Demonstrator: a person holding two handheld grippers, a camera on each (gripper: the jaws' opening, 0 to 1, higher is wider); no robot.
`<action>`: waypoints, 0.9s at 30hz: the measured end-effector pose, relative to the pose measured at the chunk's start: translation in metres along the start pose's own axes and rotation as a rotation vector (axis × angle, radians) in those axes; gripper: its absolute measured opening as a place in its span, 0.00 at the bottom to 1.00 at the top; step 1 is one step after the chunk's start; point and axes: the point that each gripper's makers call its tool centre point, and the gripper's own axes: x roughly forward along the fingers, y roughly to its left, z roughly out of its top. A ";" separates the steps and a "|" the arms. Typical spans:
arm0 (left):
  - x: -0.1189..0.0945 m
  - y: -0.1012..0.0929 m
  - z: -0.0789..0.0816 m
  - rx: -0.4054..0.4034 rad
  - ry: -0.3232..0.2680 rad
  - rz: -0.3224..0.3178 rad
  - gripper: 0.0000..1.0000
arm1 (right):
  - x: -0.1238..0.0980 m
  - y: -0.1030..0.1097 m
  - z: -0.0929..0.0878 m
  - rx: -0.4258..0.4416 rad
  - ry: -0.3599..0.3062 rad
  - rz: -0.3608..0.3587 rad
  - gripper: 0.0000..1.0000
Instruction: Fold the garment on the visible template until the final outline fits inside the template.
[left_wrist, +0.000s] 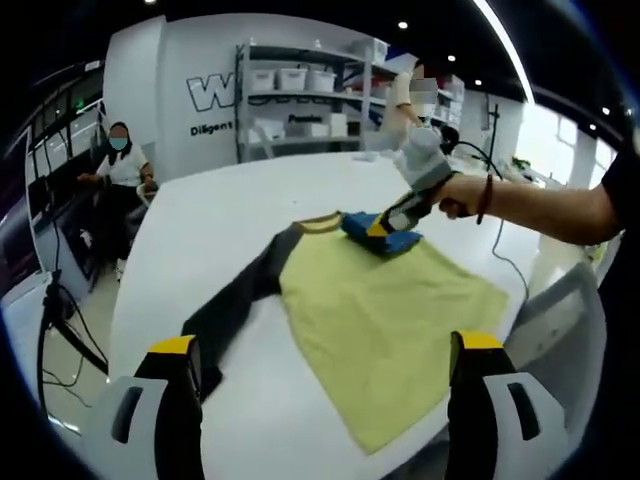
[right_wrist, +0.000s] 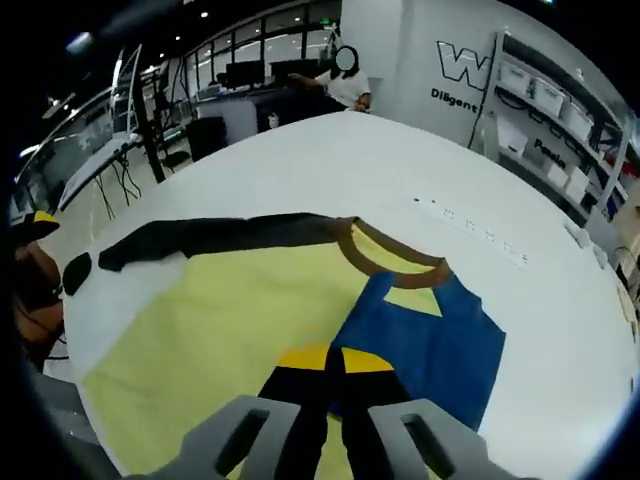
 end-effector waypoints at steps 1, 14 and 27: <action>0.000 0.001 0.000 -0.003 -0.001 0.006 0.99 | 0.001 0.003 -0.002 -0.021 0.008 0.001 0.00; 0.002 0.000 -0.003 -0.008 0.004 0.000 0.98 | -0.003 0.027 -0.012 -0.206 0.009 0.000 0.00; 0.000 0.002 -0.006 -0.013 0.000 0.001 0.97 | 0.013 0.037 -0.031 -0.214 0.027 0.037 0.00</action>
